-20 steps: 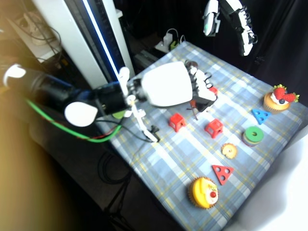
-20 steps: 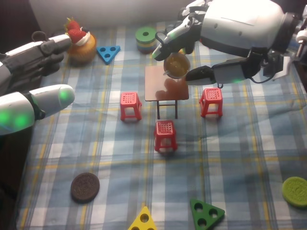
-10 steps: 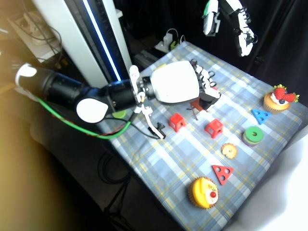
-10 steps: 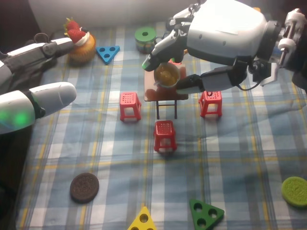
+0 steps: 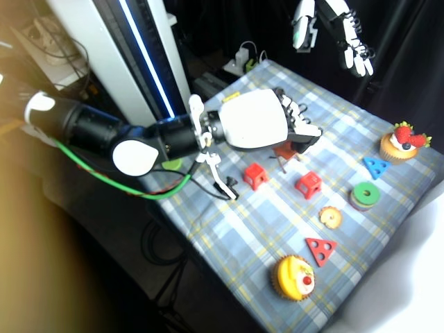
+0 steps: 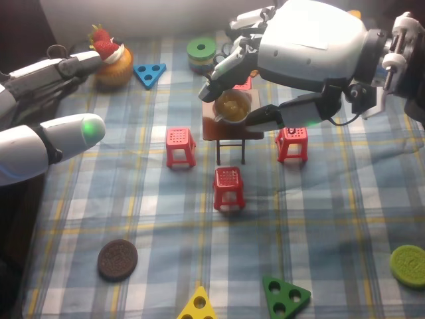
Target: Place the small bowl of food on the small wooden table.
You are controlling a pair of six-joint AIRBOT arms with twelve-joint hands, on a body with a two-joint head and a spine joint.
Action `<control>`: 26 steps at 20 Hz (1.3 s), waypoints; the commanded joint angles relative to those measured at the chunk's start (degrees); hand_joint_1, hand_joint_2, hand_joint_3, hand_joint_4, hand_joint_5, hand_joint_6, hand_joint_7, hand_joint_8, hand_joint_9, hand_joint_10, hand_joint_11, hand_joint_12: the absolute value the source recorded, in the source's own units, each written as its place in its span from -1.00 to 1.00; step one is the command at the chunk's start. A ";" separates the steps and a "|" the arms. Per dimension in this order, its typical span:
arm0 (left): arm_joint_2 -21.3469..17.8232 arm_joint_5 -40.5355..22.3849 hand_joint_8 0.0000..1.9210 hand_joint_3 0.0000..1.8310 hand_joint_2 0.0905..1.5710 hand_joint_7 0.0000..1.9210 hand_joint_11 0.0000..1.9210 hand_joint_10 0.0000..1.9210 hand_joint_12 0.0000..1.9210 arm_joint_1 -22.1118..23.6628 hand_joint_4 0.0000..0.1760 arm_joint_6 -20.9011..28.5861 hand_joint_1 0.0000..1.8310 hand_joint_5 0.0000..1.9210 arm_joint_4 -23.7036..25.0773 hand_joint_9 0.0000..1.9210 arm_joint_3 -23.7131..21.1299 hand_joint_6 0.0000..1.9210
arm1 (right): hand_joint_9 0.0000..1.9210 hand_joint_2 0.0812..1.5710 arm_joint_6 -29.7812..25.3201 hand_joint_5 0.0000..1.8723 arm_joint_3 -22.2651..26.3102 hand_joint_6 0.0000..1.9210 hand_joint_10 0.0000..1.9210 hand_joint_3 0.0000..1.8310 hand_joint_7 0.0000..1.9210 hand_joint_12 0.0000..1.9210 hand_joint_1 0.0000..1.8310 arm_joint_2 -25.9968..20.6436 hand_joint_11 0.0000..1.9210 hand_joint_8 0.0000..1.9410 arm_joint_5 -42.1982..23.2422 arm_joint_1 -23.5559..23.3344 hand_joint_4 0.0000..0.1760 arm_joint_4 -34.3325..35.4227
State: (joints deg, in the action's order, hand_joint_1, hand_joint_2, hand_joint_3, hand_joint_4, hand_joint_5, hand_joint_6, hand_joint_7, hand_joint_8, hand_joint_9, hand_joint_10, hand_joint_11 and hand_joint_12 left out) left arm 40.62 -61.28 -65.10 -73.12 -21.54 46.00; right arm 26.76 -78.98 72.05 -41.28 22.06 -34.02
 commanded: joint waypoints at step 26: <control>0.96 -6.17 -1.00 -1.00 0.48 -0.65 -1.00 -0.99 -0.05 1.11 0.32 1.28 -0.44 -0.66 0.64 -0.57 1.01 -1.00 | -0.25 0.25 -0.24 -0.17 -0.77 -1.00 -0.90 -1.00 -0.21 0.43 0.24 0.16 -0.87 -1.00 -3.81 -2.25 -0.69 0.57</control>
State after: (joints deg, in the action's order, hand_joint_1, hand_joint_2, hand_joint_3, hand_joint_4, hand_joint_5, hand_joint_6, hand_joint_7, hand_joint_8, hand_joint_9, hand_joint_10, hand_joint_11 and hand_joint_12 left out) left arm 41.32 -60.90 -64.58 -72.49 -21.41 46.68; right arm 26.37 -79.57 72.36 -39.79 20.82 -35.44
